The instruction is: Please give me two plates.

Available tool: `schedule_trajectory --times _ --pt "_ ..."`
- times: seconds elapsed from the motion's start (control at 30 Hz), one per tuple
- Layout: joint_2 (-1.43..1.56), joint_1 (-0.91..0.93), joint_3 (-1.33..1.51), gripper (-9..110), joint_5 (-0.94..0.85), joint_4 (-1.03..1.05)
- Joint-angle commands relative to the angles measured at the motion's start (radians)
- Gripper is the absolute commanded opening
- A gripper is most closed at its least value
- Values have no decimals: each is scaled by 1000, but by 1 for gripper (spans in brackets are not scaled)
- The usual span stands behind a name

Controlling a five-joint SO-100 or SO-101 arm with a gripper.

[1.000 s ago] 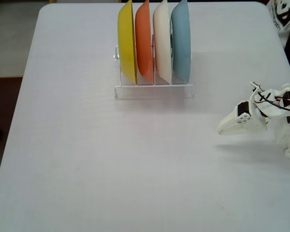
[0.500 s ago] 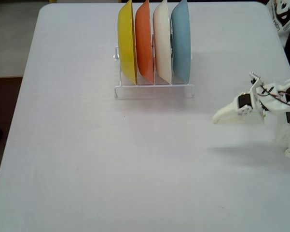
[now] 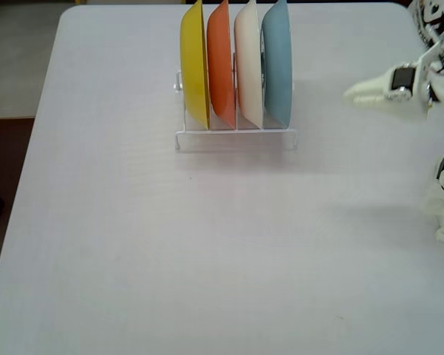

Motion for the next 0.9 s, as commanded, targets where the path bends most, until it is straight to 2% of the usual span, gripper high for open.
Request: schedule_trajectory --times 0.0,0.17,0.33,0.5,0.87 --pt "-124 83 -239 0 -83 26" --pt "-318 175 -434 5 -137 63" --pt "-494 236 -548 26 -193 84" --pt "-664 259 -644 37 -204 89" --pt "-914 261 -874 41 -299 64"
